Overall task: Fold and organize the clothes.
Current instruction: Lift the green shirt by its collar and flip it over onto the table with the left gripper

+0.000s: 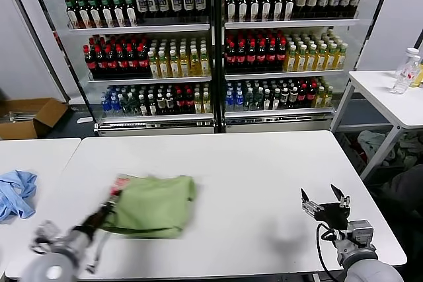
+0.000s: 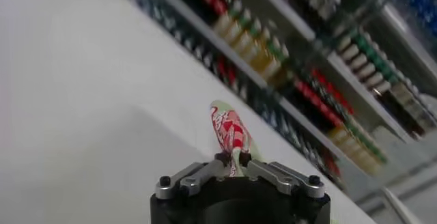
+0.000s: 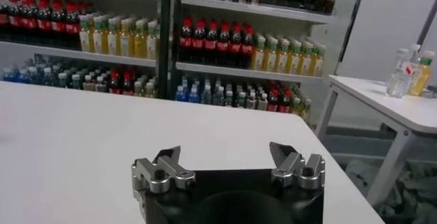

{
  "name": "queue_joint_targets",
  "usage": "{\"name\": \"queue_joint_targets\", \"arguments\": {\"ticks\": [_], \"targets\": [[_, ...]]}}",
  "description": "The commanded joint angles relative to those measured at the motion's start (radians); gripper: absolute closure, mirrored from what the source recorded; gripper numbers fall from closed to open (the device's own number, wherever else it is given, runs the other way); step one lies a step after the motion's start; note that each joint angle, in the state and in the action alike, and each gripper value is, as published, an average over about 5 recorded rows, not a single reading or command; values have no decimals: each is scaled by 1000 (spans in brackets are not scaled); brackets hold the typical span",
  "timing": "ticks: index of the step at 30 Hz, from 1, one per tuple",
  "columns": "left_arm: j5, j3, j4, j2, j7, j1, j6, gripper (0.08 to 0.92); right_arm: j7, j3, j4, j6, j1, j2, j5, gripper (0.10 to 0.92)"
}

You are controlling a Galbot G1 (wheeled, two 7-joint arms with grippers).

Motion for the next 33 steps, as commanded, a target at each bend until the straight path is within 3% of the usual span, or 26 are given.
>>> {"name": "queue_joint_targets", "arguments": {"ticks": [1, 4, 6, 10, 13, 19, 25, 33], "targets": [[202, -263, -257, 259, 9, 58, 12, 890, -1, -29, 5, 3, 24, 7, 0, 203], [450, 27, -311, 205, 10, 43, -8, 890, -2, -40, 9, 5, 30, 14, -7, 203], [610, 242, -284, 138, 10, 13, -29, 890, -3, -44, 15, 7, 31, 19, -13, 203], [850, 588, -107, -20, 20, -87, -70, 890, -7, -36, 31, 12, 18, 24, -23, 203], [924, 737, 38, -114, 22, -185, -80, 890, -11, -13, 40, 20, 2, 23, -23, 203], [933, 923, 210, -259, 4, -378, -60, 890, -18, 29, 49, 28, -12, 18, -22, 203], [849, 993, 338, -381, -4, -513, -58, 890, -25, 60, 47, 21, -17, 12, -21, 203], [1042, 1087, 373, -404, -19, -566, -120, 845, -78, 65, 38, -7, 6, -3, -21, 203]]}}
